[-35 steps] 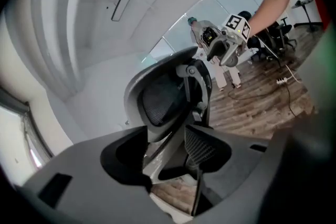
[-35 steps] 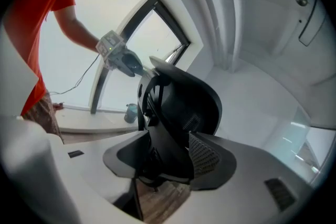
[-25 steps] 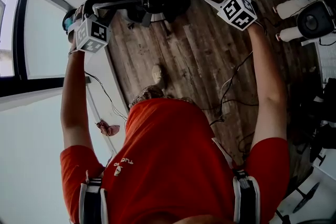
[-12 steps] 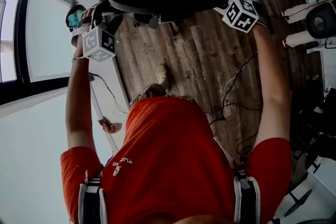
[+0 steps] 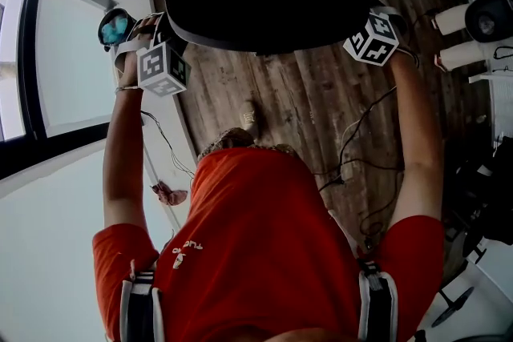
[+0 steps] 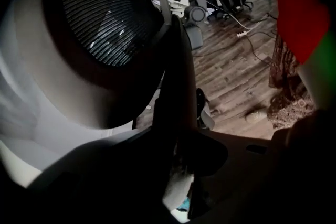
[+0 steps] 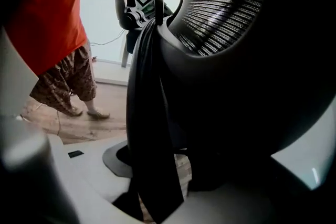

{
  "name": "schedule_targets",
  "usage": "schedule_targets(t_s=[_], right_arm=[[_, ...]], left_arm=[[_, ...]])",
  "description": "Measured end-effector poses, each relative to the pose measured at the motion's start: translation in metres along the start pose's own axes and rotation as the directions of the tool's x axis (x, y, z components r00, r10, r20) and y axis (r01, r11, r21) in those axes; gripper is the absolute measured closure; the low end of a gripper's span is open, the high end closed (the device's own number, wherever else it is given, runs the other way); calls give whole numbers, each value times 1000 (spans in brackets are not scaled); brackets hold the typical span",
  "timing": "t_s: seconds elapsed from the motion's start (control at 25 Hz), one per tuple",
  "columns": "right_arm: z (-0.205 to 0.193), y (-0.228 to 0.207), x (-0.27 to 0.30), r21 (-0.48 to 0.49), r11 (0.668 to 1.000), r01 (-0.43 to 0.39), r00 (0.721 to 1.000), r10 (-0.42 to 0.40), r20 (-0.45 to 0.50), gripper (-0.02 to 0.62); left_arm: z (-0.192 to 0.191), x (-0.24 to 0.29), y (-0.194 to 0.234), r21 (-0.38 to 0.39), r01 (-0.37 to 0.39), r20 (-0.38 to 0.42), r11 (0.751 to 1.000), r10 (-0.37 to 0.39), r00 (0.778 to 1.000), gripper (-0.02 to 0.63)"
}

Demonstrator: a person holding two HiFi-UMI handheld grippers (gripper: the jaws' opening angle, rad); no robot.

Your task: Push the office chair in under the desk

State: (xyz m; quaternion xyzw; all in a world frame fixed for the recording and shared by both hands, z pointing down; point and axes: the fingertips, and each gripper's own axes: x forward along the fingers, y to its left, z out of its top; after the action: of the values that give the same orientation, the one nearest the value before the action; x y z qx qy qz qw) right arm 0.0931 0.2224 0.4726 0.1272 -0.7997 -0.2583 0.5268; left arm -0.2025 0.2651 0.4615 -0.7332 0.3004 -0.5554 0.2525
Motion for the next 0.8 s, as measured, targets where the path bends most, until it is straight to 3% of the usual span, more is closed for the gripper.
schedule_targets(t_s=[0.36, 0.56, 0.8], right_arm=[[-8, -8, 5, -61, 998, -9, 1000, 8, -9, 414], [-11, -28, 21, -52, 999, 3, 1000, -4, -23, 419], [-17, -61, 41, -40, 999, 10, 999, -11, -36, 419]], left_arm=[[3, 13, 7, 80, -13, 19, 997, 12, 1000, 494], [-13, 37, 22, 106, 39, -17, 994, -37, 999, 499], [-19, 68, 53, 110, 43, -8, 993, -43, 999, 499]])
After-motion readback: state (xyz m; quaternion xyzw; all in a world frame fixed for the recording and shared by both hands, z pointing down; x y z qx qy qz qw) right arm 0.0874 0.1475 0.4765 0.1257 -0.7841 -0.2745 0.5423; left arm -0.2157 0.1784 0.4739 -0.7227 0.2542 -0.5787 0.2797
